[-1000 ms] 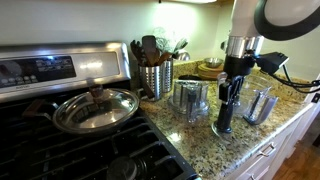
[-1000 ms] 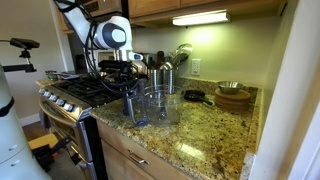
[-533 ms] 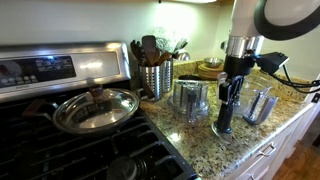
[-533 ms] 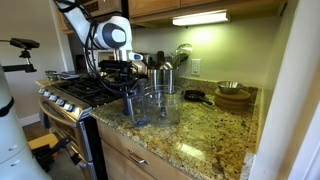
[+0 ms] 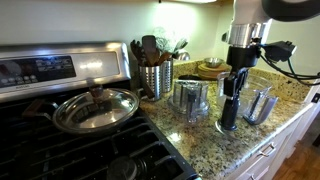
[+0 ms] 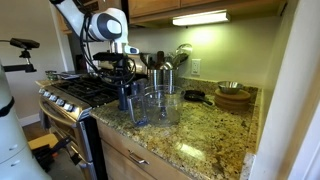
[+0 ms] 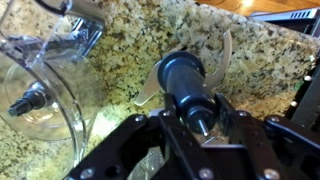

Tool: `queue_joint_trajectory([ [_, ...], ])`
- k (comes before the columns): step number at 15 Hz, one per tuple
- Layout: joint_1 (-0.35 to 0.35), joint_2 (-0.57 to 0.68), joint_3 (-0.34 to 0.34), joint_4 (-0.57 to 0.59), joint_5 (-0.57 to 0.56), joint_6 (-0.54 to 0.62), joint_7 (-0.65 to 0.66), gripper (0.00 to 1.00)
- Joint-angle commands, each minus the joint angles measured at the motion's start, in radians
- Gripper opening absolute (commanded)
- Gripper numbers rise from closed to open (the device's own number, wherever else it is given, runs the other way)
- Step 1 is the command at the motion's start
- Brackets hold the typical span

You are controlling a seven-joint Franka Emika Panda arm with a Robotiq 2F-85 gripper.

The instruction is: Place the blades inside the food processor chamber

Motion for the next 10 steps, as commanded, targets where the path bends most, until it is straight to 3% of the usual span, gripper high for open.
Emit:
queue_joint_trajectory([
  [1,0.015,-0.118,-0.014,0.002,0.014,-0.116,-0.039,0.18],
  [6,-0.009,-0.217,-0.038,0.061,-0.02,-0.217,-0.024,0.18],
  [10,-0.052,-0.22,-0.07,0.14,-0.064,-0.27,-0.012,0.18],
])
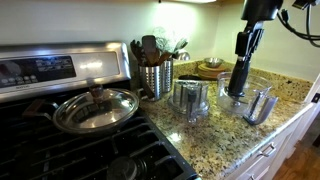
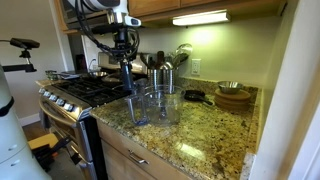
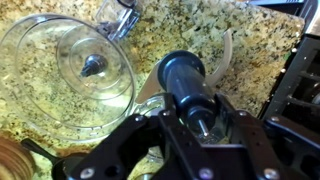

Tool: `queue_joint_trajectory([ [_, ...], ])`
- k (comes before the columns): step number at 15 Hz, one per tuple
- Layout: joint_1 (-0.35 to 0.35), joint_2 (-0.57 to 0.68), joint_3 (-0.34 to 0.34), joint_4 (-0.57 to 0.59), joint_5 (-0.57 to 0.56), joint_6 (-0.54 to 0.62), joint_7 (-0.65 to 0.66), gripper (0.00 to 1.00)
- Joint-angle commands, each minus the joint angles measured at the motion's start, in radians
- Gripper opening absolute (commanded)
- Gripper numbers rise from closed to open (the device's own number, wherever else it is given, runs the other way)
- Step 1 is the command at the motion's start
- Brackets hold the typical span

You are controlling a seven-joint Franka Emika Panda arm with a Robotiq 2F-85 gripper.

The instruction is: Place the blades inside the food processor chamber

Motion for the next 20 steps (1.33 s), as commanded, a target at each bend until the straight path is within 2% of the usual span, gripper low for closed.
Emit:
queue_joint_trajectory([
  [1,-0.039,-0.009,-0.033,0.069,-0.048,-0.07,0.012,0.18],
  [10,-0.136,0.081,-0.094,0.161,-0.148,-0.047,0.037,0.18],
  [20,-0.144,0.217,-0.122,0.182,-0.208,0.027,0.022,0.18],
])
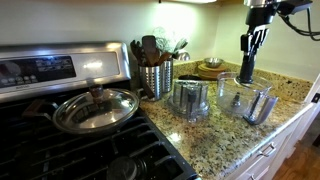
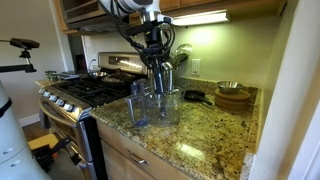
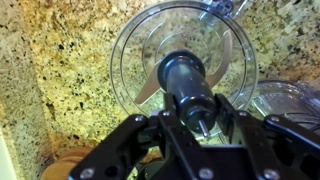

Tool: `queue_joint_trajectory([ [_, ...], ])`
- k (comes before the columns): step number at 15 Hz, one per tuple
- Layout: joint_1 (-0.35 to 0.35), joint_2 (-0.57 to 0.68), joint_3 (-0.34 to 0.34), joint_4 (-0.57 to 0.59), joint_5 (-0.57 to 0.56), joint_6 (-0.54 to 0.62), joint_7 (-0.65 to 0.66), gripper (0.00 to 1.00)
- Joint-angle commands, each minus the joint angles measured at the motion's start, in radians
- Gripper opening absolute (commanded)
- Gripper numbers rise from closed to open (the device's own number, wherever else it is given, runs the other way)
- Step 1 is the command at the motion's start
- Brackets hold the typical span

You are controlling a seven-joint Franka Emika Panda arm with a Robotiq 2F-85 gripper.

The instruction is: Place the blades inside the food processor chamber

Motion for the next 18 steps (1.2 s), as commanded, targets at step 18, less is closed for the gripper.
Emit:
queue_joint_trajectory([
  [18,0.001,0.16,-0.022,-0.012,0.013,0.153,-0.016,0.18],
])
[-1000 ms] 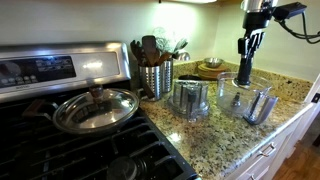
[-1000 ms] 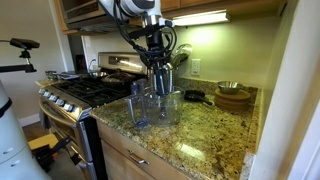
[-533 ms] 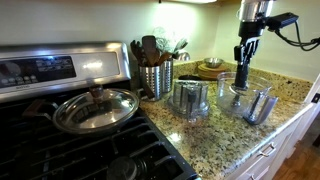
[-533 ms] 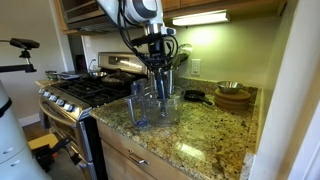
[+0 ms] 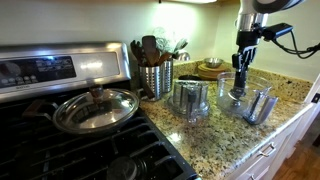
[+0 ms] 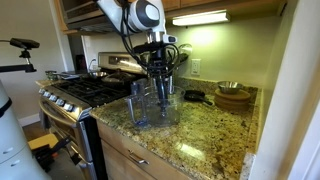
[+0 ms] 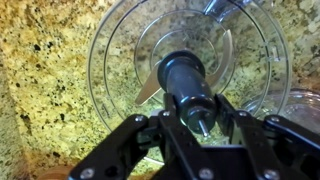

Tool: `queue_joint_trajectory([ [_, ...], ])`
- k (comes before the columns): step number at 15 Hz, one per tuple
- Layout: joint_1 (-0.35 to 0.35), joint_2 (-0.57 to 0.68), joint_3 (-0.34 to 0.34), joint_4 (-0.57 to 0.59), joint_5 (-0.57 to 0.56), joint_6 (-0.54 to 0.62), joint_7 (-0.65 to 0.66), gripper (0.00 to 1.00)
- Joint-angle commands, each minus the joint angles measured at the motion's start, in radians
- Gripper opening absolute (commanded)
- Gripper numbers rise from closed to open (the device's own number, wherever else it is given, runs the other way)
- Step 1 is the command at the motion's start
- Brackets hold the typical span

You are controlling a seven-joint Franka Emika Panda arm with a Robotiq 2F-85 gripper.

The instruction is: Place the blades inside the food processor chamber

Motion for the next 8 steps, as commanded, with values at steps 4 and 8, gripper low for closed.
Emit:
queue_joint_trajectory([
  [4,0.004,0.015,-0.005,-0.046,0.026,0.076,-0.009,0.18],
  [8,0.007,0.018,-0.003,-0.076,0.001,0.104,0.016,0.18],
])
